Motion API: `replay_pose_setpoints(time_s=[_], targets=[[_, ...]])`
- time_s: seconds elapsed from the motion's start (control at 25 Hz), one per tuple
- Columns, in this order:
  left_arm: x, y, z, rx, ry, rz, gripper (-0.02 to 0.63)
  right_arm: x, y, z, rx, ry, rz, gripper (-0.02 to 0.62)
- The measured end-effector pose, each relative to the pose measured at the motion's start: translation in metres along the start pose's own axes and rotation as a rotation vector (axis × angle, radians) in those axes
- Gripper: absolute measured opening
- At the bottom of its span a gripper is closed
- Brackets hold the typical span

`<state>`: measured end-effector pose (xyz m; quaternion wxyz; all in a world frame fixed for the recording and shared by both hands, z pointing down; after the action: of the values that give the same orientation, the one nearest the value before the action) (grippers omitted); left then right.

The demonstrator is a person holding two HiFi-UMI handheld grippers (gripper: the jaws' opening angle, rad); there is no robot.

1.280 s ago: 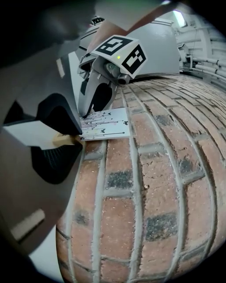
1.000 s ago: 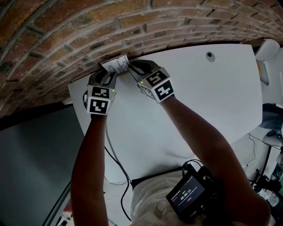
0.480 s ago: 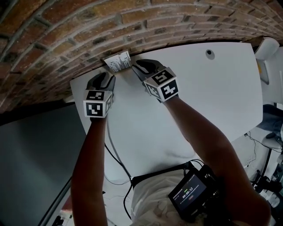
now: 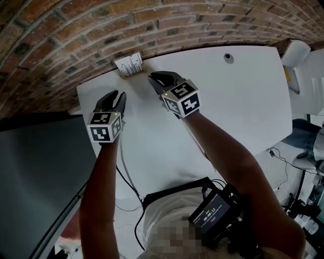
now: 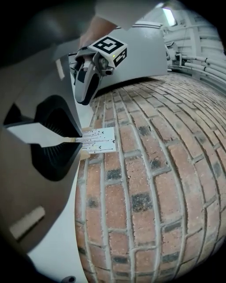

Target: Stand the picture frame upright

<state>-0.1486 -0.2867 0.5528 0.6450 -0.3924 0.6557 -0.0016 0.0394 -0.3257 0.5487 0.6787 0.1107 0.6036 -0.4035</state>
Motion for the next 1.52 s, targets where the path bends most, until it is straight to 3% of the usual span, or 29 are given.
replay_pose_setpoints(time_s=[0.44,0.64,0.84,1.28,1.52], targets=[[-0.022,0.065,0.048,-0.004,0.133,0.082,0.03,0.01,0.065,-0.03,0.001,-0.031,0.049,0.009],[-0.028,0.097,0.069,-0.004,0.146,0.127,0.003,0.009,0.095,-0.042,0.005,-0.033,0.066,0.009],[-0.023,0.124,0.089,-0.005,0.148,0.184,0.003,0.012,0.124,-0.059,0.035,-0.007,0.093,0.008],[-0.033,0.168,0.136,0.007,0.237,0.252,0.003,0.018,0.19,-0.09,0.088,0.04,0.121,0.008],[-0.031,0.188,0.155,0.017,0.209,0.281,0.003,0.008,0.219,-0.09,0.083,-0.016,0.146,0.008]])
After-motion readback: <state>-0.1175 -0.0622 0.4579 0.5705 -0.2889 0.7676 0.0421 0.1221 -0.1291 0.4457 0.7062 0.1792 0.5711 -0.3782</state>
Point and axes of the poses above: the fingertips, and each gripper's own axes: y backward along the fingers, z to its right, x out of its top, the point moved 7 cm from there along y, backward along the fingers, and after that the axes turned 8 degrees about z, right-handed, at the moved point
